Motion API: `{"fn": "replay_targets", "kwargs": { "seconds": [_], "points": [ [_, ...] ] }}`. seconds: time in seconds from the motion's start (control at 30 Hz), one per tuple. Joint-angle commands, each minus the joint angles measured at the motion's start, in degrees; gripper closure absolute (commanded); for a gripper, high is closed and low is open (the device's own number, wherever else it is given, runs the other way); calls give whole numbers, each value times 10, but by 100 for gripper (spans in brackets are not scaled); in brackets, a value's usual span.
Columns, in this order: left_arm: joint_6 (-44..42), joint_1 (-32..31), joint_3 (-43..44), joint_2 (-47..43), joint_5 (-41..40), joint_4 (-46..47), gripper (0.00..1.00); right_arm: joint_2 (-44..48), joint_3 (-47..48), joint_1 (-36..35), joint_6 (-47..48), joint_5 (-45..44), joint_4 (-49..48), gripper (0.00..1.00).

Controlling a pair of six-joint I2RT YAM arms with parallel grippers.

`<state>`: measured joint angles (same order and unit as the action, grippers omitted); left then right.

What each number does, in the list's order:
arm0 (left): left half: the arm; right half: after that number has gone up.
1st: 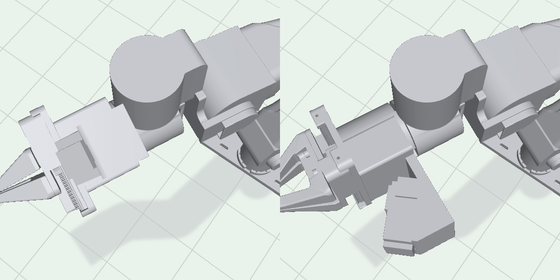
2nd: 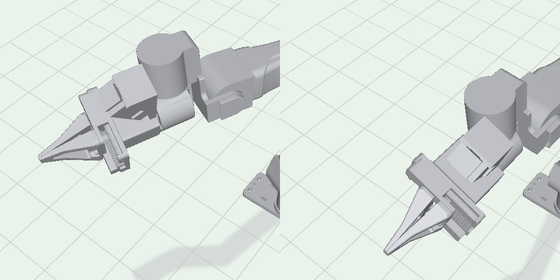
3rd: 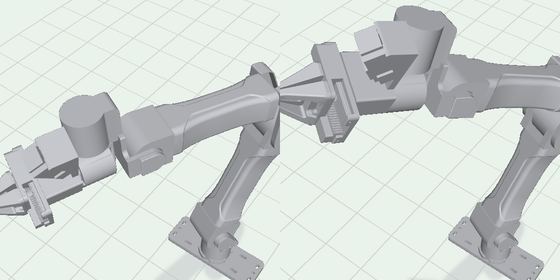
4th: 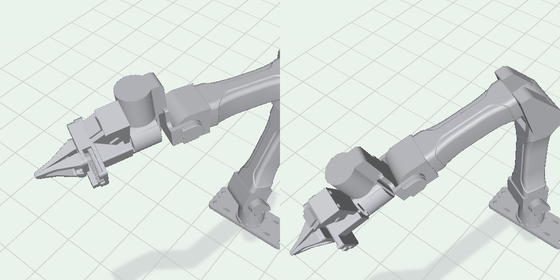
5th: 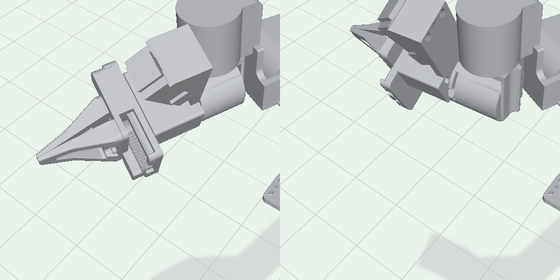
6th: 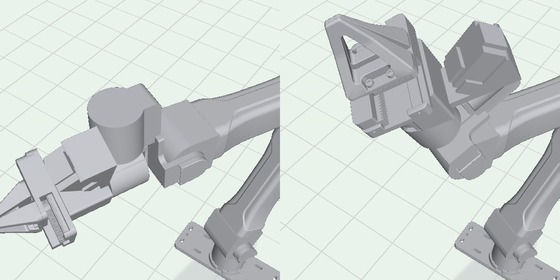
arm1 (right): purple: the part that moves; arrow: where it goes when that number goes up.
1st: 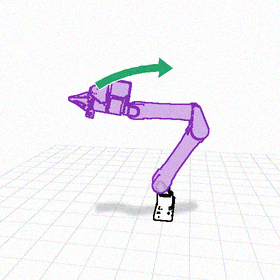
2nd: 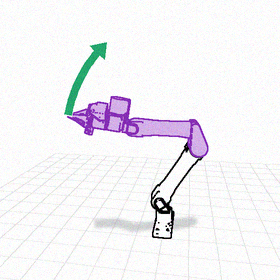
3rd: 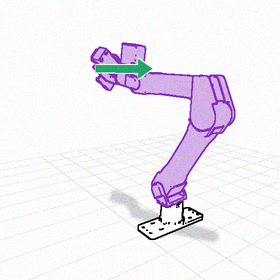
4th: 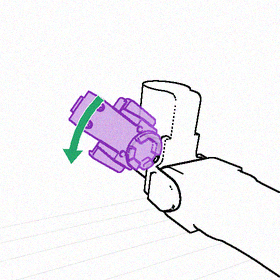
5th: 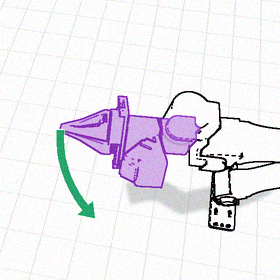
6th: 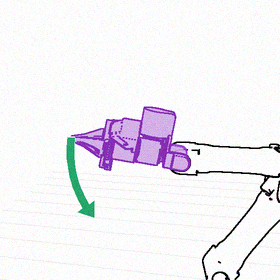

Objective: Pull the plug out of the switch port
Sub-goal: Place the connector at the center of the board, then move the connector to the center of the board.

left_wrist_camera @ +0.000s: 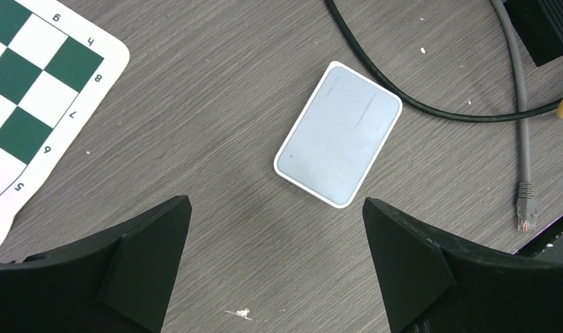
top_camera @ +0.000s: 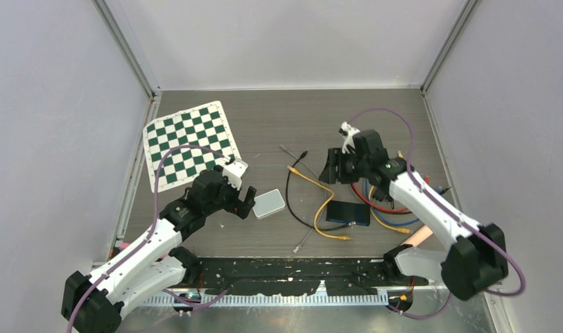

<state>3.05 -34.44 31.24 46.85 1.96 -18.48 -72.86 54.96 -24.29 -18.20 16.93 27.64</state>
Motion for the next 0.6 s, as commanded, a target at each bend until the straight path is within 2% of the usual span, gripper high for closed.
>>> {"fn": "replay_targets", "kwargs": {
  "seconds": [0.0, 0.17, 0.27, 0.4, 0.47, 0.53, 0.57],
  "points": [
    [10, -1, 8, 12, 0, 38, 0, 99, -119, -1, -106, -58, -51, 41],
    [19, -1, 21, 23, 14, 27, 0, 138, -214, 0, -180, -35, -103, 40],
    [19, 0, 32, 24, 16, 9, 0, 118, -231, -1, -201, 23, -164, 40],
    [23, -1, 31, 16, 10, 0, 0, 73, -217, -9, -221, 45, -191, 40],
    [27, -1, 27, 12, 10, 0, 0, 56, -210, -14, -231, 48, -208, 42],
    [31, -1, 24, 10, 11, 1, 0, 43, -208, -19, -252, 49, -231, 49],
    [34, -1, 23, 10, 10, 1, 0, 36, -211, -21, -270, 47, -241, 59]
  ]
}}
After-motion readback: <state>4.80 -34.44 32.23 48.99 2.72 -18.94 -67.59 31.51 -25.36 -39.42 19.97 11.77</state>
